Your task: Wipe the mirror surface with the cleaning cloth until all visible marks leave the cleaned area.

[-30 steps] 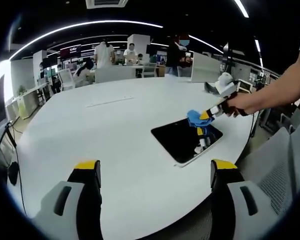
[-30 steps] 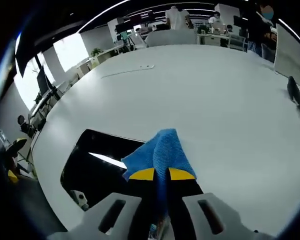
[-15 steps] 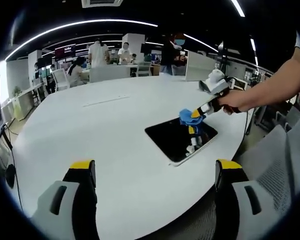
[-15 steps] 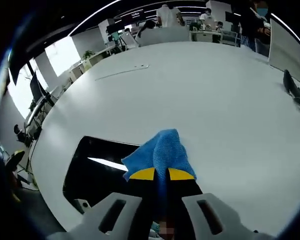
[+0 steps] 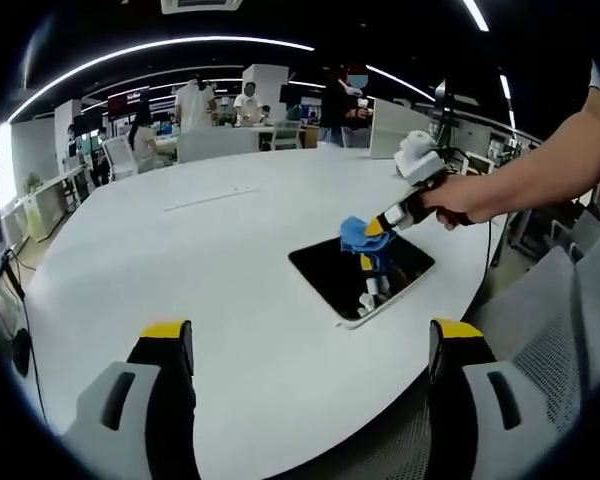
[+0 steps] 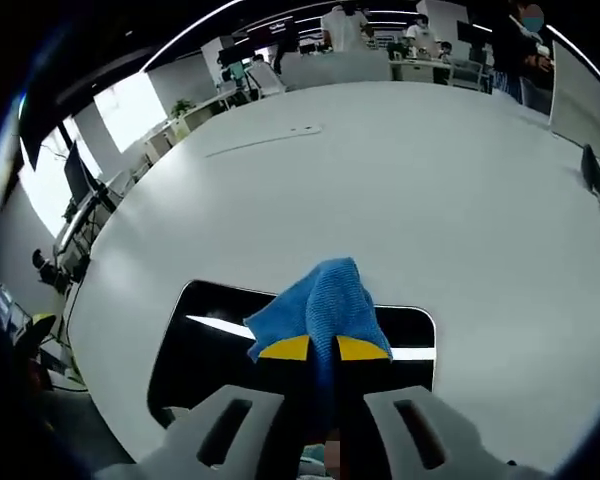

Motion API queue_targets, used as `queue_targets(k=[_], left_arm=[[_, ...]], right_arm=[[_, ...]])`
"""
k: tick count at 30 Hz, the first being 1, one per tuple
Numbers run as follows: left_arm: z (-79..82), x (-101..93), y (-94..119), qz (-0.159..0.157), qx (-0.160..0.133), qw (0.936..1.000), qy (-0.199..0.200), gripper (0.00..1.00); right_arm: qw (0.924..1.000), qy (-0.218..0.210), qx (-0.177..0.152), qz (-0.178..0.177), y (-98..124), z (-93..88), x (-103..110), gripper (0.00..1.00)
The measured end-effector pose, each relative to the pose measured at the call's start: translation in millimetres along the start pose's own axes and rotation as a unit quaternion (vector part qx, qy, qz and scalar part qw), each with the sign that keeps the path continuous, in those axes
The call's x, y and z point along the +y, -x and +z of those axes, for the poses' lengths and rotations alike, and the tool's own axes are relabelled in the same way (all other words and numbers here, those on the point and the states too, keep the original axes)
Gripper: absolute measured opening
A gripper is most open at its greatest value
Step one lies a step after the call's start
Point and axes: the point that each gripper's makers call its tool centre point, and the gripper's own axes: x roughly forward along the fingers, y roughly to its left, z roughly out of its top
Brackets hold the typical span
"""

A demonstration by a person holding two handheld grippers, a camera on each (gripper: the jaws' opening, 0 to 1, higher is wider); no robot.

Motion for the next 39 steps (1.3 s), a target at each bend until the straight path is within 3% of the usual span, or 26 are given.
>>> queue_targets(k=[7,18,21,30,39], left_arm=[[-1.3,-2.8,-1,-0.005,0.004,1.0,-0.006,0.97],[-0.8,0.4,-1,0.001,0.0,1.0,-0.009,0.96],[-0.9,0.3,0,0.001,0.0,1.0,-0.009,0.96],[-1.5,1.2,0,0.001,0.001,0.9999,-0.012,0.95],[-1.7,1.3,0,0.002,0.003,0.9999,-0.011,0.95]], right_arm=[[1.0,-0.006,0.001,0.003,-7,3.9,15,0.03],[0.9988,0.049,-0.003,-0.004,-19,8.6,40,0.05],[0.9993,0.032,0.004,0.02,-22,8.7,57,0.05],[0.997,0.059,0.01,0.049,-32,8.3,99,0.04],[0.9953,0.072,0.008,0.064,-37,8.8,121,0.04]])
